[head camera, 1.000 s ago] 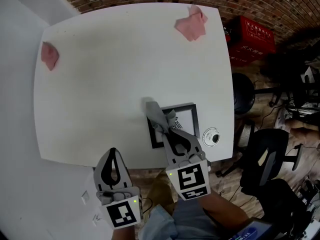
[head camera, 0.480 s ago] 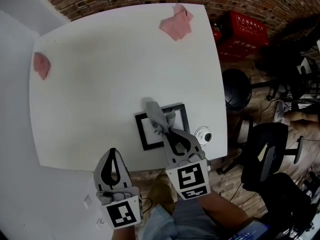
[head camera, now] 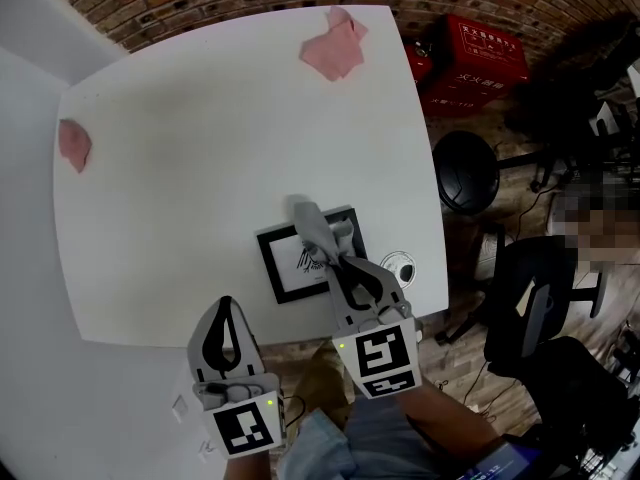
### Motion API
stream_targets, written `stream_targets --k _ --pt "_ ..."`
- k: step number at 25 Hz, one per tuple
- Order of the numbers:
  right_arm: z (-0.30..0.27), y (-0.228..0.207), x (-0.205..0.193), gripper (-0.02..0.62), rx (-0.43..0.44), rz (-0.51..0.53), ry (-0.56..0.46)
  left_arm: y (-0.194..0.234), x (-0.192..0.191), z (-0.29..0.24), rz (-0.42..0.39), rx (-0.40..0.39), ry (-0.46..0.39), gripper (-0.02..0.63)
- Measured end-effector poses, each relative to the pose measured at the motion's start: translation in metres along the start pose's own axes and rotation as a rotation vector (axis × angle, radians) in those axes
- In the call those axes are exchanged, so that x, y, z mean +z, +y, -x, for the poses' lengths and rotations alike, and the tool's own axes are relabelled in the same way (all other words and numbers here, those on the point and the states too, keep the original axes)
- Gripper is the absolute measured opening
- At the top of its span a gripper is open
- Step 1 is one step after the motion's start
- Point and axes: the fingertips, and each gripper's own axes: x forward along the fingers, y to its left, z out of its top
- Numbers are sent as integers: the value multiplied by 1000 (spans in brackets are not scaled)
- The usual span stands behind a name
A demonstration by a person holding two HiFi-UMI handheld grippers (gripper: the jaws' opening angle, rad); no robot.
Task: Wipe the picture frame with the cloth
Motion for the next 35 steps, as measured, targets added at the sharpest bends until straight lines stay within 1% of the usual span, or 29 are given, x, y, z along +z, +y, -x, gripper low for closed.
stream_targets --k 10,11,14,17,18,21,25,30,35 --pt "9 -17 -5 40 -48 -26 3 -12 7 -4 -13 -28 -13 9" --pt "10 -18 -5 40 -51 -29 2 -14 9 -4 -18 -35 -23 9" --pt "15 -21 -5 40 -62 -36 -3 -20 21 -5 -48 -67 -89 9" --pt "21 -27 -7 40 -80 -41 -8 -22 15 -2 -36 -56 -41 9" --pt "24 -30 -7 40 -88 -43 -9 -22 17 -2 -40 -59 -51 9" --pt "34 -38 -5 40 -114 -46 -20 -28 32 0 -55 -86 -129 9" --pt "50 -42 11 40 -136 -30 -58 -27 36 9 -35 -58 -99 9" --pt "67 -32 46 40 -129 4 -120 -17 61 28 -35 -30 -146 9" --pt "75 -12 83 41 -93 50 -181 0 79 48 -32 12 -181 9"
